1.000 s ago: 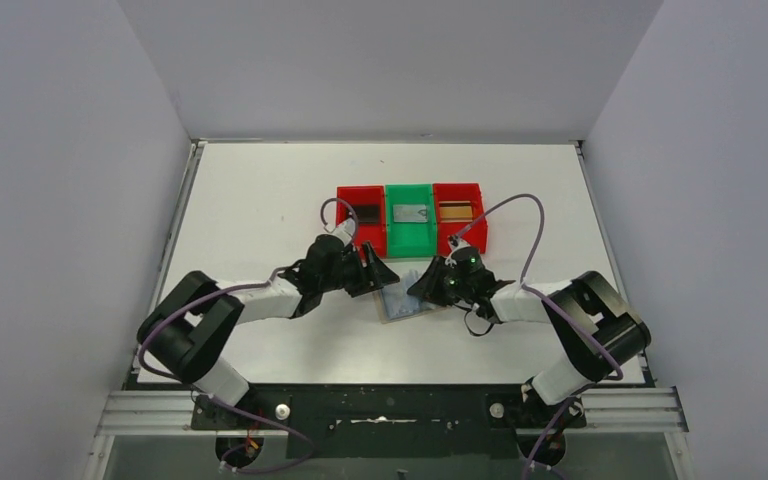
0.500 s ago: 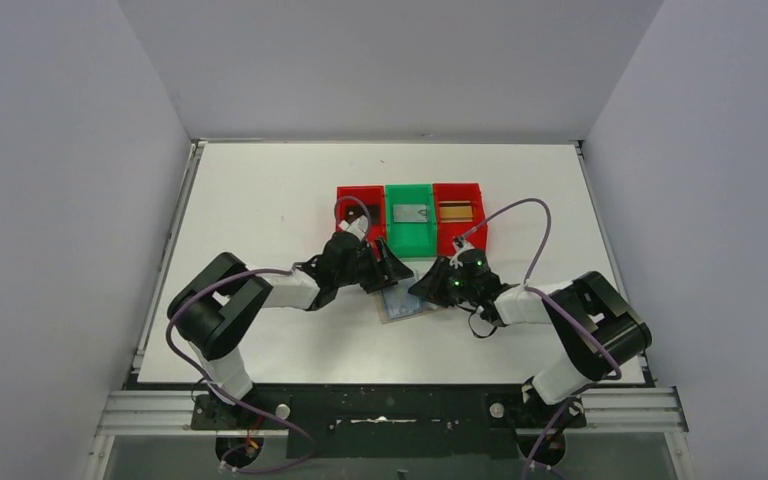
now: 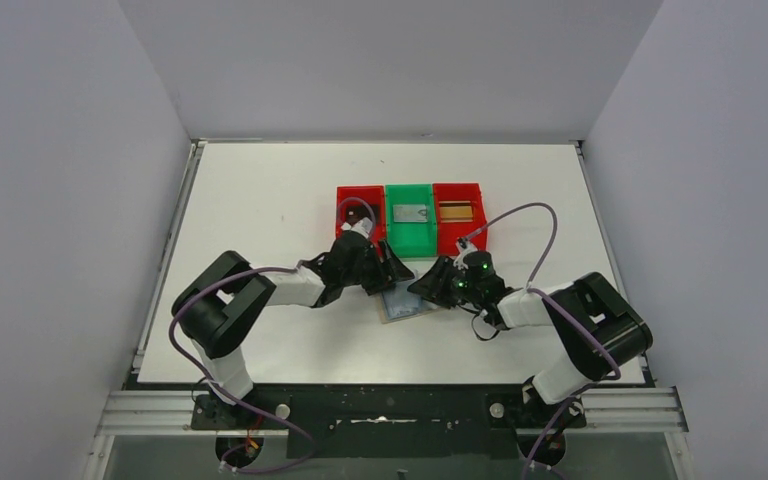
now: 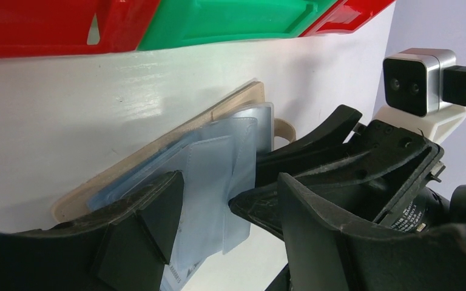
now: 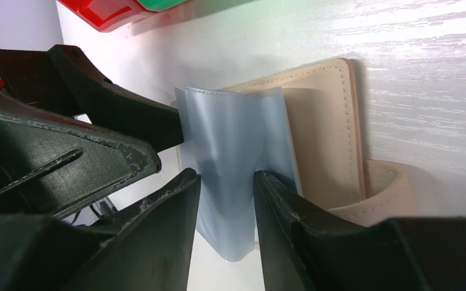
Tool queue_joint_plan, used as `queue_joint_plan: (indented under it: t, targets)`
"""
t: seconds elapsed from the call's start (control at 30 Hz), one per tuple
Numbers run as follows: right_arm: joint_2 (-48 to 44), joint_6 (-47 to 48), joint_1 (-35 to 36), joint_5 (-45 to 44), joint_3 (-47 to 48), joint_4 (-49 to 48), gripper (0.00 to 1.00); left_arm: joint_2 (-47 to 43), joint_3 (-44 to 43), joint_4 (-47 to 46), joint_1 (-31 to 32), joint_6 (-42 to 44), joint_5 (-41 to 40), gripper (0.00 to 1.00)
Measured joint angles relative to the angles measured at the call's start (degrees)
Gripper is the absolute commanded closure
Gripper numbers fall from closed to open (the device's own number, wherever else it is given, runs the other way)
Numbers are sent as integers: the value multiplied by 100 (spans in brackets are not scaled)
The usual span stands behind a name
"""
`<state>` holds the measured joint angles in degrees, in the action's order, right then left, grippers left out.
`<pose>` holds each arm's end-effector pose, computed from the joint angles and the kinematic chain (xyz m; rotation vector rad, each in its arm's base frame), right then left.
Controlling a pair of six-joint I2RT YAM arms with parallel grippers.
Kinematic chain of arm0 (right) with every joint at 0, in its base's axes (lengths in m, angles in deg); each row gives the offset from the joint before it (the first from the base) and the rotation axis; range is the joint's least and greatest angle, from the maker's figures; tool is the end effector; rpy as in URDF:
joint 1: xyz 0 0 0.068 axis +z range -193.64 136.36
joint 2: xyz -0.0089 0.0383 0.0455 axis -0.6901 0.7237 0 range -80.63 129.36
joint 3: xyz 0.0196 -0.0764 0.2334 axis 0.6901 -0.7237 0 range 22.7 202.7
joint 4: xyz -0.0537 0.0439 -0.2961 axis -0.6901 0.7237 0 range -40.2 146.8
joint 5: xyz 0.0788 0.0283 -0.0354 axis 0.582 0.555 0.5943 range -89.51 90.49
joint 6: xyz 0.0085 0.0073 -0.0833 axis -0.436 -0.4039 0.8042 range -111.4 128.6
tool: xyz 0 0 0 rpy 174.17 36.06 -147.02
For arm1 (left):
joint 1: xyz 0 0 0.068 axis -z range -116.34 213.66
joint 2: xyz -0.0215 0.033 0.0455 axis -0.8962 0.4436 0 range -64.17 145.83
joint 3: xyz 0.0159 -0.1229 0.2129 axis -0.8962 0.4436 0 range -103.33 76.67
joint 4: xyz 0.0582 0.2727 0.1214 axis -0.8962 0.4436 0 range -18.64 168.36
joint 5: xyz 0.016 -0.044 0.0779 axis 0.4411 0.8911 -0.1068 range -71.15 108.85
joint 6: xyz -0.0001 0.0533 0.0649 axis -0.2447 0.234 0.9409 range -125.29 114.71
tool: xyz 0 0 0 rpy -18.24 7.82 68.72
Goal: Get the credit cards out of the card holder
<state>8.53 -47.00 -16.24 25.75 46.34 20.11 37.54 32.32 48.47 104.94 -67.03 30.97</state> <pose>0.2565 0.1684 0.0286 0.3211 2.4184 1.2280 0.2870 -0.2723 0.0506 -0.2992 2.4251 -1.1665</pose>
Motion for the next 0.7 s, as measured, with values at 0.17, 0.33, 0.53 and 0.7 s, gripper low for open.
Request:
queue_joint_plan:
  t: [0.17, 0.33, 0.53, 0.7]
  targets:
    - [-90, -35, -11, 22, -52, -31, 56, 28, -59, 74, 0, 0, -2, 42]
    - [-315, 37, -42, 0, -61, 184, 45, 35, -59, 15, 0, 2, 37, 42]
    - [-811, 214, -44, -94, -101, 579, 44, 98, -17, -240, 26, -22, 350, 45]
    - [-1231, 293, -42, -284, -140, 981, 43, 153, -15, -496, 61, -57, 564, 46]
